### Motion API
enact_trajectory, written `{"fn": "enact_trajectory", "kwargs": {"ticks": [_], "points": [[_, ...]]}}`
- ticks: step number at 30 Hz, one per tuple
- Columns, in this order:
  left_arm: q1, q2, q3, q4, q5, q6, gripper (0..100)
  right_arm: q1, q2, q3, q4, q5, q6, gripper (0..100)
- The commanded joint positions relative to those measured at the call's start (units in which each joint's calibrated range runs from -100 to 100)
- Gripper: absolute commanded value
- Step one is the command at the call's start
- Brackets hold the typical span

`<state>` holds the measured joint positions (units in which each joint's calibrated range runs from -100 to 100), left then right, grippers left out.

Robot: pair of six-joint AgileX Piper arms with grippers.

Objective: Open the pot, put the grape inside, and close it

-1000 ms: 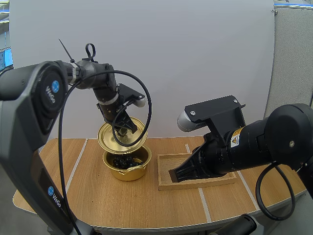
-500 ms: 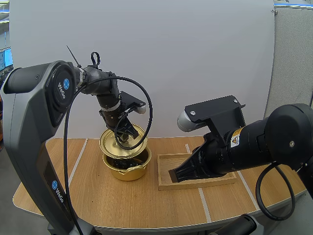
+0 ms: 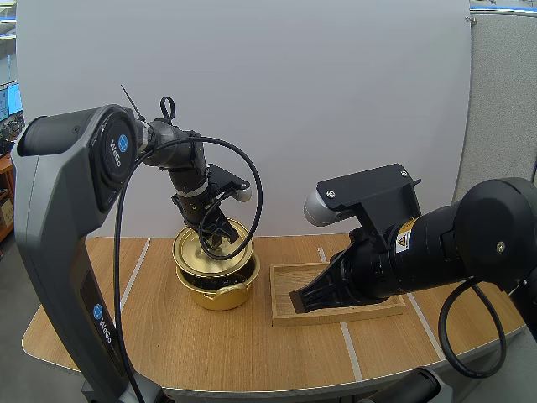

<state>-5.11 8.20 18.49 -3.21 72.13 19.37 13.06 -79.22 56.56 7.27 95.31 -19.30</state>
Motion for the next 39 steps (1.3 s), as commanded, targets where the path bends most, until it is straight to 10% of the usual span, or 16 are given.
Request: {"fn": "enact_trajectory", "kwargs": {"ticks": [1, 8, 14, 39], "points": [[-0.2, 0.12, -0.02, -1.22, 1.22, -0.65, 0, -0.21, -0.2, 0.14, 0.15, -1.0, 0.25, 0], [-0.2, 0.01, -0.02, -2.29, 3.47, -0.56, 33, -0.21, -0.2, 0.14, 0.15, -1.0, 0.25, 0], [-0.2, 0.01, -0.02, -2.53, 6.82, 0.54, 99, -0.21, -0.2, 0.14, 0.15, -1.0, 0.25, 0], [-0.2, -26.45, -14.21, -4.82, 26.4, 0.91, 100, -0.21, -0.2, 0.14, 0.15, -1.0, 0.25, 0]]}}
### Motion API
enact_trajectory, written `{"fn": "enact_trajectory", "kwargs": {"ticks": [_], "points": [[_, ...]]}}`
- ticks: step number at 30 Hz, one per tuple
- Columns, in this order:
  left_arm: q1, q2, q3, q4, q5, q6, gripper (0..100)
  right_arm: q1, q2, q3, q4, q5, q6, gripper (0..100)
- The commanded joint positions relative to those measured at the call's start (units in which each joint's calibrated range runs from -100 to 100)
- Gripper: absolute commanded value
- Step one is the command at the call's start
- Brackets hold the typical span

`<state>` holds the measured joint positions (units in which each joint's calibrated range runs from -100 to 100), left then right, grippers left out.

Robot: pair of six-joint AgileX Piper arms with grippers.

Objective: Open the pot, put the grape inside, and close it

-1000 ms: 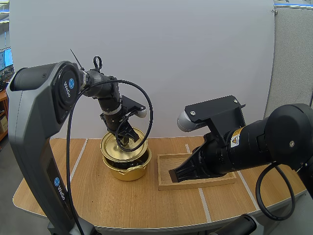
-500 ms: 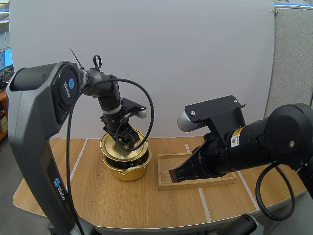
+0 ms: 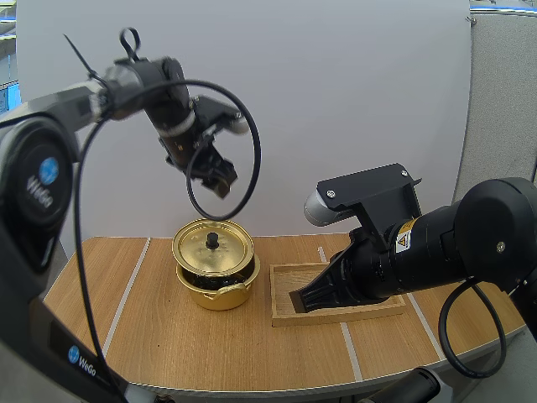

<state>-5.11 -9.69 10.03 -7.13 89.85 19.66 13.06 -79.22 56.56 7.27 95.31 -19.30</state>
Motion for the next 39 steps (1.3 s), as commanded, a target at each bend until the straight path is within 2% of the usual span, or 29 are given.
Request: {"fn": "enact_trajectory", "kwargs": {"ticks": [1, 7, 13, 19, 39], "points": [[-0.2, -9.48, -6.62, -0.76, 10.15, 0.61, 100, -0.21, -0.2, 0.14, 0.15, -1.0, 0.25, 0], [-0.2, -13.6, -11.37, -0.57, 10.15, 0.61, 100, -0.21, -0.23, 0.14, 0.28, -1.0, 0.25, 0], [-0.2, -14.51, -11.51, 1.85, 10.15, 0.61, 100, -0.21, -0.23, 0.14, 0.69, -1.0, 0.25, 0], [-0.2, -13.1, -11.51, 1.2, 10.15, 0.61, 100, -0.21, -0.23, 0.14, 0.69, -1.0, 0.25, 0], [-0.2, 6.83, -11.39, -2.24, 10.15, -0.01, 100, -0.21, -0.23, 0.14, 0.69, -1.0, 0.25, 0]]}}
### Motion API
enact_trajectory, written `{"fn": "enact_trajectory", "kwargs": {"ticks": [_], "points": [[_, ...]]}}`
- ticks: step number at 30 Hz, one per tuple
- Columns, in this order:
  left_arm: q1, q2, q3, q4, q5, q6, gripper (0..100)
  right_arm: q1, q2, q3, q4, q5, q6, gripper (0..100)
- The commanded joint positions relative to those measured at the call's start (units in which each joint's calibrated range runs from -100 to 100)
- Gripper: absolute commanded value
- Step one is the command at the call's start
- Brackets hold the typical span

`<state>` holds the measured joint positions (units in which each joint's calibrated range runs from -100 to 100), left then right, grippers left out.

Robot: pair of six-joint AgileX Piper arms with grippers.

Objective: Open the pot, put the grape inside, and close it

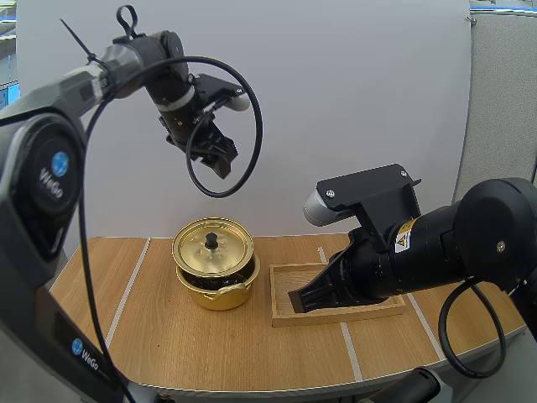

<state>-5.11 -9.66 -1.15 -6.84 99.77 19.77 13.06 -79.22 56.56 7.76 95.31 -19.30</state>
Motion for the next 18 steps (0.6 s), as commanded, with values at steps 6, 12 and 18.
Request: {"fn": "enact_trajectory", "kwargs": {"ticks": [6, 12, 18], "points": [[-0.2, 11.7, -0.06, -1.82, 0.23, -0.94, 100, -0.21, -0.23, 0.14, 0.2, -1.0, 0.25, 0], [-0.2, 15.72, 2.66, -1.43, 0.23, -0.94, 100, -0.21, -0.23, 0.14, 0.2, -1.0, 0.25, 0], [-0.2, 18.05, 6.31, 1.66, 0.23, -1.15, 100, -0.21, -0.23, 0.14, 0.2, -1.0, 0.25, 0]]}}
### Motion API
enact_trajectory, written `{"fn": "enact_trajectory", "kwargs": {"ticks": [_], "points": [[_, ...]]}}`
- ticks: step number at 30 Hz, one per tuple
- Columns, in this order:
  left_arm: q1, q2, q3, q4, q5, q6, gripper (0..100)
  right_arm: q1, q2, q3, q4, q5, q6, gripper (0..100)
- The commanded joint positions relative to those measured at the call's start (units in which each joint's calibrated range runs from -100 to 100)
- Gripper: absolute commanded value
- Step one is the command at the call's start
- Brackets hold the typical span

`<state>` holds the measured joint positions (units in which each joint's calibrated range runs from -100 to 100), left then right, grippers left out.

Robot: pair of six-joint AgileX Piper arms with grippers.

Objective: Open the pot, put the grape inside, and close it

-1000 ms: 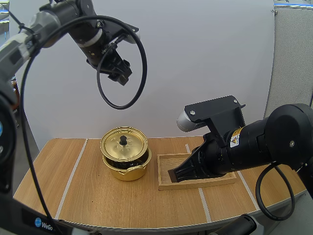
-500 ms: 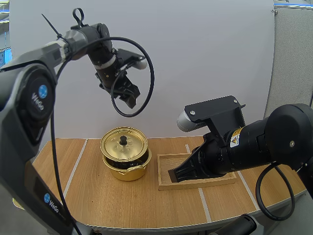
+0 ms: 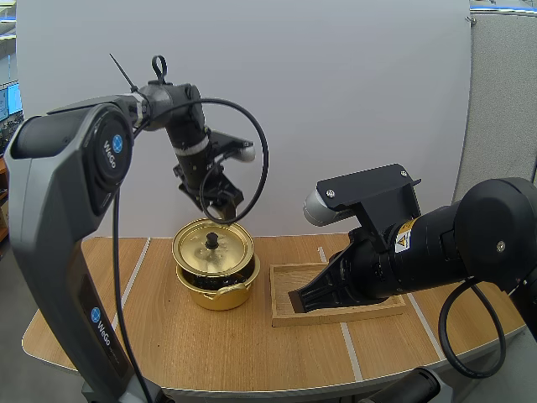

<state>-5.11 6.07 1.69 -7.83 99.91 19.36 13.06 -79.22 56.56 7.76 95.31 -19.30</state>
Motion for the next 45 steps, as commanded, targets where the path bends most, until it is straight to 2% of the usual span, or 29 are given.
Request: {"fn": "enact_trajectory", "kwargs": {"ticks": [1, 10, 28, 36, 37, 38, 39, 42, 45], "points": [[-0.2, 2.79, 3.82, 2.77, 0.09, -0.74, 100, -0.21, -0.23, 0.14, 0.2, -1.0, 0.25, 0], [-0.2, 3.6, 7.52, 2.78, -1.23, -0.84, 100, -0.21, -0.23, 0.14, 0.2, -1.0, 0.25, 0], [-0.2, 5.87, 7.52, 4.29, -11.34, -0.84, 100, -0.21, -0.23, 0.14, 0.2, -0.29, 0.25, 0], [-0.2, 5.87, 7.52, 4.29, -11.86, -0.84, 100, -0.21, -0.23, 0.14, 0.2, -0.29, 0.25, 0], [-0.2, 5.87, 7.52, 4.29, -11.86, -0.84, 97, -0.21, -0.23, 0.14, 0.2, -0.29, 0.25, 0], [-0.2, 5.87, 7.52, 4.29, -11.86, -0.84, 81, -0.21, -0.23, 0.14, 0.2, -0.29, 0.25, 0], [-0.2, 5.87, 7.52, 4.29, -11.86, -0.84, 56, -0.21, -0.23, 0.14, 0.2, -0.29, 0.25, 0], [-0.2, 5.87, 7.52, 4.29, -11.86, -0.67, 0, -0.21, -0.23, 0.14, 0.2, -0.29, 0.25, 0], [-0.2, 5.87, 7.52, 4.29, -11.37, -0.67, 0, -0.21, -0.23, 0.14, 0.2, -0.29, 0.25, 0]]}}
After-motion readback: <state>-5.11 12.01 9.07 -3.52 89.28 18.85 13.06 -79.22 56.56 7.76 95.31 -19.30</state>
